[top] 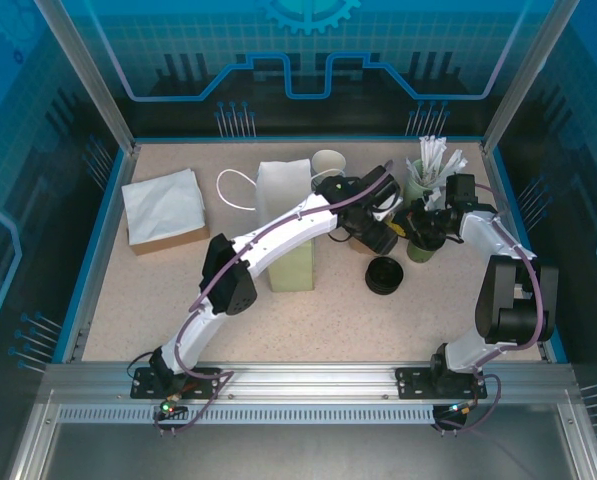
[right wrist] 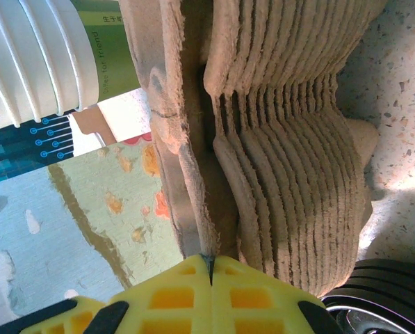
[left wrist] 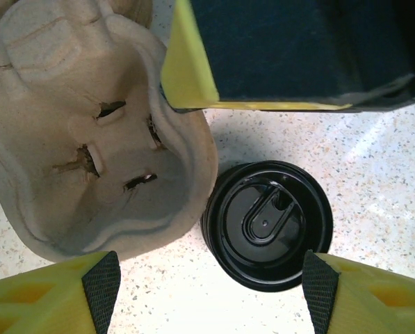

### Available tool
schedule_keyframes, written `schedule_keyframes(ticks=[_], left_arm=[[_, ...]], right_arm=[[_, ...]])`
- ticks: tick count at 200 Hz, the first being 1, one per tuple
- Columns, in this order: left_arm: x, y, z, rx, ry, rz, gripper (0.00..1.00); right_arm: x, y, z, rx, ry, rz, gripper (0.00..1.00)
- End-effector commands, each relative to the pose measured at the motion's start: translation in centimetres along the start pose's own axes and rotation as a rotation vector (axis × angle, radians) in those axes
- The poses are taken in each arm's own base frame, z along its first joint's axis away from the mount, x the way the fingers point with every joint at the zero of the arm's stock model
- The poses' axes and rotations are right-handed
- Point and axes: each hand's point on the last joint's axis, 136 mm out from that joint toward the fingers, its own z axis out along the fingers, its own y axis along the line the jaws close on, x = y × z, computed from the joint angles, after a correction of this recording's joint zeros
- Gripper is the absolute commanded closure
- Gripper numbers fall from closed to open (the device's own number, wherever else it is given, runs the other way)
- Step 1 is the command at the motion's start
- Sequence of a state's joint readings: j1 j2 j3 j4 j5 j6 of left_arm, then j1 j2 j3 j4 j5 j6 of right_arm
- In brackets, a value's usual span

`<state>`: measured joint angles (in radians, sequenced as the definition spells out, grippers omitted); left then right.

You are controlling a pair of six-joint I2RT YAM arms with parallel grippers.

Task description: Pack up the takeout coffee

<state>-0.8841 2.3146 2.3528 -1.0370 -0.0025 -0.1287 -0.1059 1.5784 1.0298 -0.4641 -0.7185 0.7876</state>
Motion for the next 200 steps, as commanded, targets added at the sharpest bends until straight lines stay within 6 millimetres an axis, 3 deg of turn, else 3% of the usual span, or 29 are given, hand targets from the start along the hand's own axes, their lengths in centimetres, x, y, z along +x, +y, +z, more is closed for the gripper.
schedule_keyframes(ticks=[1, 105, 200], left_arm=[[-0.6, 0.5, 1.1, 0.005, -0.010, 0.015, 0.27], [-1.3, 1.2, 2.8, 0.019, -0.022, -0.002, 0.36], [-1.3, 1.2, 3.8, 0.027, -0.016, 0.018, 0.54]], right_arm=[[-0.4, 0.7, -0.7, -0.021, 0.004, 0.000, 1.00], [-0.4, 0.8, -0.8, -0.017, 0.006, -0.006, 1.00], [-0.4, 0.4, -0.6, -0.006, 0.010, -0.013, 1.00]])
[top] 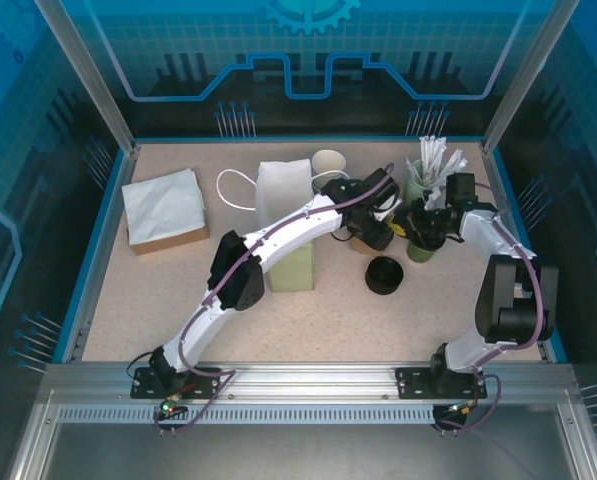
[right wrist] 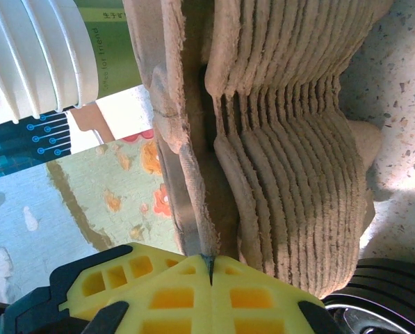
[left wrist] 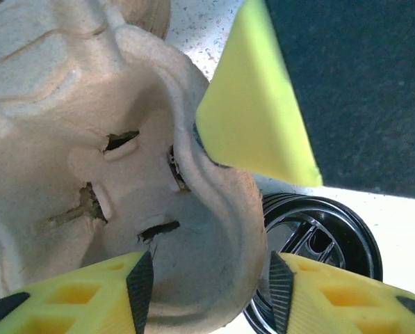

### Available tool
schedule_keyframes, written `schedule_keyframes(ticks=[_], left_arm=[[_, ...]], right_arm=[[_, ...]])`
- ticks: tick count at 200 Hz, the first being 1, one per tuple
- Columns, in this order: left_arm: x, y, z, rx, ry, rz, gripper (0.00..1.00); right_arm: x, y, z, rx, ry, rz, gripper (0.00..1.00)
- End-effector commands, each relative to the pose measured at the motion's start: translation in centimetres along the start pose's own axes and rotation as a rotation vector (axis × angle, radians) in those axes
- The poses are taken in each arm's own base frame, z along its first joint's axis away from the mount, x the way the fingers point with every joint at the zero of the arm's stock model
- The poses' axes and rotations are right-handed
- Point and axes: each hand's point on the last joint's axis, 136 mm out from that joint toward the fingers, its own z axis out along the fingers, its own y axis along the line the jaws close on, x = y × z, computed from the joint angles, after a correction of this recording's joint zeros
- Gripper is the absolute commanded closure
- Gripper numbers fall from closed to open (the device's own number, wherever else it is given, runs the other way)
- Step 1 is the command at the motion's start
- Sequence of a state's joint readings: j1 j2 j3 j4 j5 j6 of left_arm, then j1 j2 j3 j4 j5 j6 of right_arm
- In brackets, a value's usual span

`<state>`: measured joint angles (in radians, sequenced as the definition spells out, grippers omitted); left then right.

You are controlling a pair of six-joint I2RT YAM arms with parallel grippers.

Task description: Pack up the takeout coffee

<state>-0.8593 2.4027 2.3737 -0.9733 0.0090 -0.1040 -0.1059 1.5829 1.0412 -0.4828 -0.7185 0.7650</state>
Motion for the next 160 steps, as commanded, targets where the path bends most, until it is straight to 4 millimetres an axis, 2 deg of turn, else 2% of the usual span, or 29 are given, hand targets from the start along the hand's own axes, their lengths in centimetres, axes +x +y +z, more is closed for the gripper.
schedule_keyframes(ticks=[1, 33, 51, 100, 160], left_arm=[[-0.77, -0.24, -0.01, 0.027, -0.019, 0.017, 0.54], [-0.81, -0.28, 0.02, 0.030, -0.020, 0.024, 0.61], [-0.88, -0.44, -0.14, 0.037, -0.021, 0.032, 0.61], [-1.15, -0.83, -0.62, 0.055, -0.027, 0.038, 0.50], [-0.91, -0.66, -0.04, 0.049, -0.017, 0.042, 0.50]], right_arm=[[-0.45, 0.45, -0.60, -0.011, 0.003, -0.001, 1.00], [-0.43, 0.39, -0.76, 0.006, 0.000, -0.011, 1.00], [-0.47, 0.21, -0.83, 0.020, -0.002, -0.017, 1.00], [-0.39, -0.14, -0.60, 0.037, 0.004, -0.018, 1.00], [-0.35, 0.06, -0.53, 0.032, 0.008, -0.019, 1.00]])
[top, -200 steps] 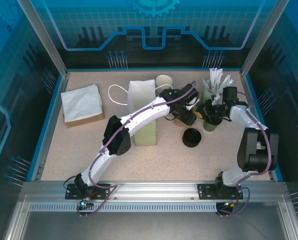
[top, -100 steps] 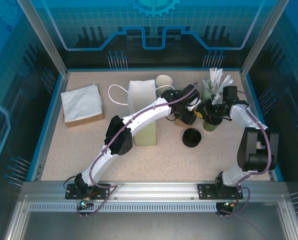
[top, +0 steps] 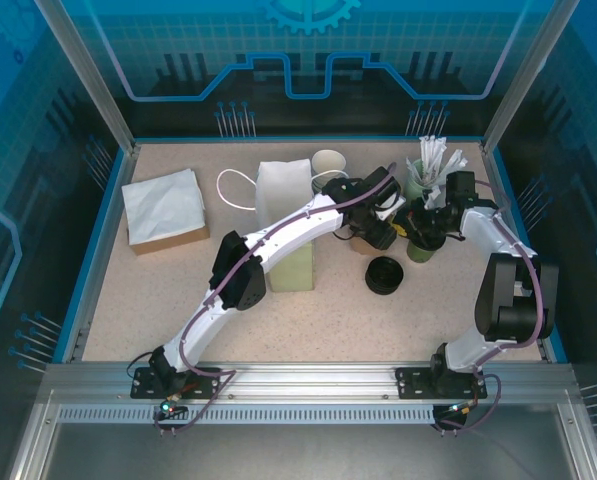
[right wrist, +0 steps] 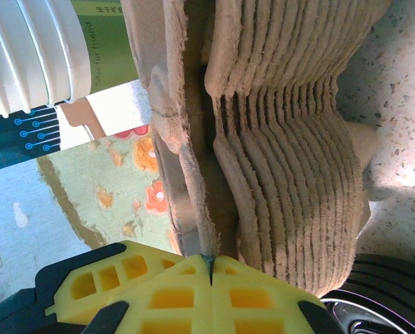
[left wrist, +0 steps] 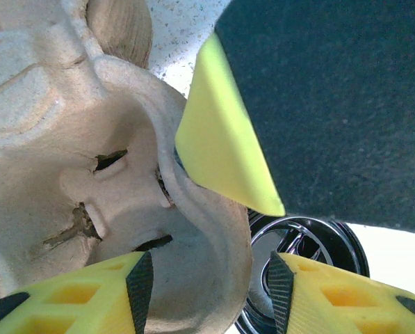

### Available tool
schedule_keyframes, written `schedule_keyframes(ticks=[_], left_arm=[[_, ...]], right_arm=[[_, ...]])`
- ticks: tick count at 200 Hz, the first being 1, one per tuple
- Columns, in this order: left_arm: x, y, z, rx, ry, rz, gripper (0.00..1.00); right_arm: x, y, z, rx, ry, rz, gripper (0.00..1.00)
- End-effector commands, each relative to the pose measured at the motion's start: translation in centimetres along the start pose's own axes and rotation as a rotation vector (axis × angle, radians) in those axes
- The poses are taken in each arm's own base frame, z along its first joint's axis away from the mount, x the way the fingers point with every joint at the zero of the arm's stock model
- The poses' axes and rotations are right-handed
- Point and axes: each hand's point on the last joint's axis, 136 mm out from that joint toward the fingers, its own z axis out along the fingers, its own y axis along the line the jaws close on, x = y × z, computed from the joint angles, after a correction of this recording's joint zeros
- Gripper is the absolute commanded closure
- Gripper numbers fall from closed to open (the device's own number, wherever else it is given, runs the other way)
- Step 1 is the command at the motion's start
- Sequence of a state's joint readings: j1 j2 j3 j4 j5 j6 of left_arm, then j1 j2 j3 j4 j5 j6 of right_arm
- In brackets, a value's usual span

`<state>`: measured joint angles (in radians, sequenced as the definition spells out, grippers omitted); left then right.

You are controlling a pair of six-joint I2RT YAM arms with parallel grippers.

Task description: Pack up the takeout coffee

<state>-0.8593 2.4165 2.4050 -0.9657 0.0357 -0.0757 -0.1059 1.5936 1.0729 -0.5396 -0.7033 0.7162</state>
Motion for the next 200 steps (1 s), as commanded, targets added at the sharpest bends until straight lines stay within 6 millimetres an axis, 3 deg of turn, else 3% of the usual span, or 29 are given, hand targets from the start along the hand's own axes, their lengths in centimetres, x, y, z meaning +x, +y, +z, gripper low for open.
schedule_keyframes(ticks=[1, 62, 134, 200], left_arm=[[-0.20, -0.03, 0.06, 0.018, 0.002, 0.011, 0.50], [-0.21, -0.01, 0.03, 0.014, 0.003, 0.014, 0.64], [-0.63, -0.26, -0.52, 0.024, -0.009, 0.020, 0.64], [-0.06, -0.06, 0.34, 0.020, 0.013, 0.018, 0.62]], right_arm=[[-0.37, 0.14, -0.35, 0.004, -0.002, 0.004, 1.00], [-0.38, 0.08, -0.24, 0.010, -0.001, 0.001, 1.00], [-0.34, -0.11, -0.10, 0.024, 0.004, -0.004, 1.00], [-0.34, 0.23, -0.10, 0.013, 0.004, -0.006, 1.00]])
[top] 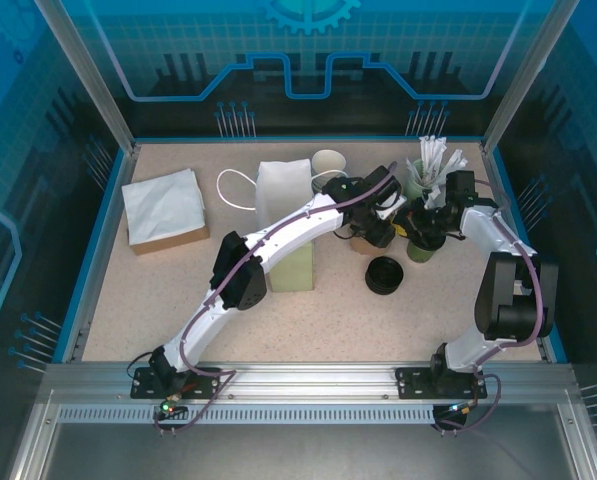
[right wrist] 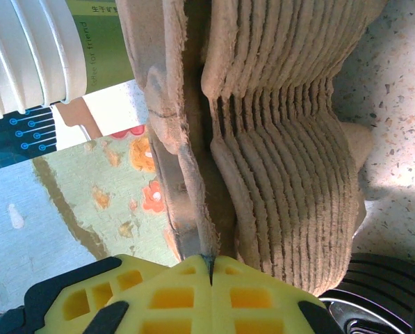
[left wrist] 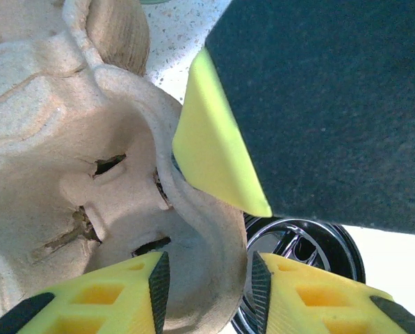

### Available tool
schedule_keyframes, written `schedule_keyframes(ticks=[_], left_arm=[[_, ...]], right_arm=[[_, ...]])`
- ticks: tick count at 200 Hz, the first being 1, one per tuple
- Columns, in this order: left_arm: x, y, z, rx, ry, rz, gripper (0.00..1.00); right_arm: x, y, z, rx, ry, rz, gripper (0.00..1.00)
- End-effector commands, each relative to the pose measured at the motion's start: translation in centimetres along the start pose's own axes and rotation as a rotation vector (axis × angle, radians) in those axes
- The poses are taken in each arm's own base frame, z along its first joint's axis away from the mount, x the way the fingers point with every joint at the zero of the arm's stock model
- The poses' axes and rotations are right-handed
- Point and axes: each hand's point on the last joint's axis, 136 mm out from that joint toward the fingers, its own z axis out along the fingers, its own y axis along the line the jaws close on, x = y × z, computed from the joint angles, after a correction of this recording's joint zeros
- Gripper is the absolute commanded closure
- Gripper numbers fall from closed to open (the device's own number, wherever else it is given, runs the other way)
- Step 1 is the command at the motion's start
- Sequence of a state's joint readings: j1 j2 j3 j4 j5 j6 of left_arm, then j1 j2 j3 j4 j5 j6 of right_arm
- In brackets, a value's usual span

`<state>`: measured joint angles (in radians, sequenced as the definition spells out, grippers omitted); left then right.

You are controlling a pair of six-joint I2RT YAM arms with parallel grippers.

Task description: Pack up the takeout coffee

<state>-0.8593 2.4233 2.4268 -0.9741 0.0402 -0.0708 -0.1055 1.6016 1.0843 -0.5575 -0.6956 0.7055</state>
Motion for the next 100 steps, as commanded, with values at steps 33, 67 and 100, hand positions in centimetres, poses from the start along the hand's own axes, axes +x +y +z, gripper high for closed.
schedule_keyframes(ticks=[33, 67, 100], left_arm=[[0.4, 0.1, 0.7, 0.015, 0.028, 0.012, 0.67], [0.7, 0.2, 0.9, 0.012, 0.036, 0.010, 0.75], [0.6, 0.3, 0.7, 0.006, 0.033, 0.014, 0.81]], right_arm=[[-0.2, 0.5, -0.1, -0.003, 0.002, -0.006, 1.00], [-0.3, 0.9, -0.3, -0.014, -0.005, -0.012, 0.98], [-0.5, 1.4, -1.0, -0.007, -0.033, -0.029, 0.91]])
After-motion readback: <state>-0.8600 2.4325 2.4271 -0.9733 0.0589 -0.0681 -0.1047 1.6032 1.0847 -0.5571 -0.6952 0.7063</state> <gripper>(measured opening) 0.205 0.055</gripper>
